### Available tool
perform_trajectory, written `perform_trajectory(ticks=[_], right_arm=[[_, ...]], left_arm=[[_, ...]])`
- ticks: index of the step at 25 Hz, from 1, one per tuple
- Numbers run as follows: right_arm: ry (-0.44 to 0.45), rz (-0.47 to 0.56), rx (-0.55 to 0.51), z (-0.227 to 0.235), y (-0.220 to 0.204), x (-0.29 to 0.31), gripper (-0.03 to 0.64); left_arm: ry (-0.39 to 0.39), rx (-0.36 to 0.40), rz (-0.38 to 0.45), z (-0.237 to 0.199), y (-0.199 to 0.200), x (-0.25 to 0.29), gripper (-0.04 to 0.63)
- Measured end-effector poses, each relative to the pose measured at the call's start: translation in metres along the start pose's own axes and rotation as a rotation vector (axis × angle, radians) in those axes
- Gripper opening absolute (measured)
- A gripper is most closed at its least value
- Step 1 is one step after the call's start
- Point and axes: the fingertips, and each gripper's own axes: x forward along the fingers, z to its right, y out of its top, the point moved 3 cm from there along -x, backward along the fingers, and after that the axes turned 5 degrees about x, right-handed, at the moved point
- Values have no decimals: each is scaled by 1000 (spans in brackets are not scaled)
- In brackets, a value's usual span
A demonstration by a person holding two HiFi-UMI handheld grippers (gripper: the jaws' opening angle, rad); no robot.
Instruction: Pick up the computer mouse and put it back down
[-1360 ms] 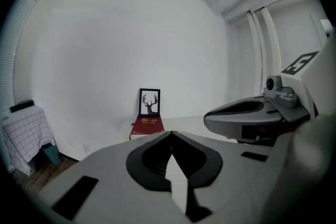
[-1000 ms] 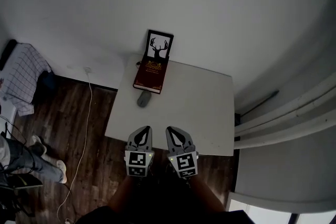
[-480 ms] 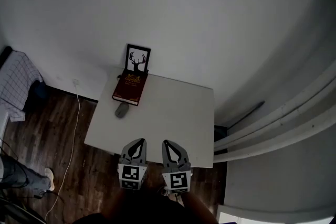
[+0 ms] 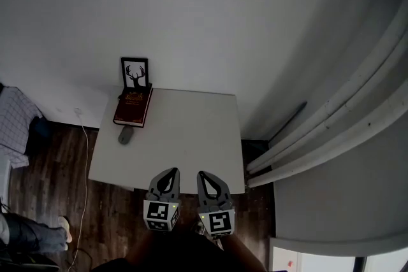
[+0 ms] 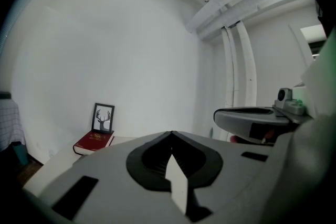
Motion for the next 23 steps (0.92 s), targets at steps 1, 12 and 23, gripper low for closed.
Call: perform_trajectory(ticks=[1, 12, 23], right_arm=[[3, 3, 3, 0, 0, -1, 20], [58, -1, 1, -12, -6, 2, 20], [60, 1, -24, -9, -10, 12, 20]], left_arm=[[2, 4, -3, 1, 0, -2, 2], [11, 24, -10, 0, 1, -13, 2], [-1, 42, -6, -5, -3, -7, 2]])
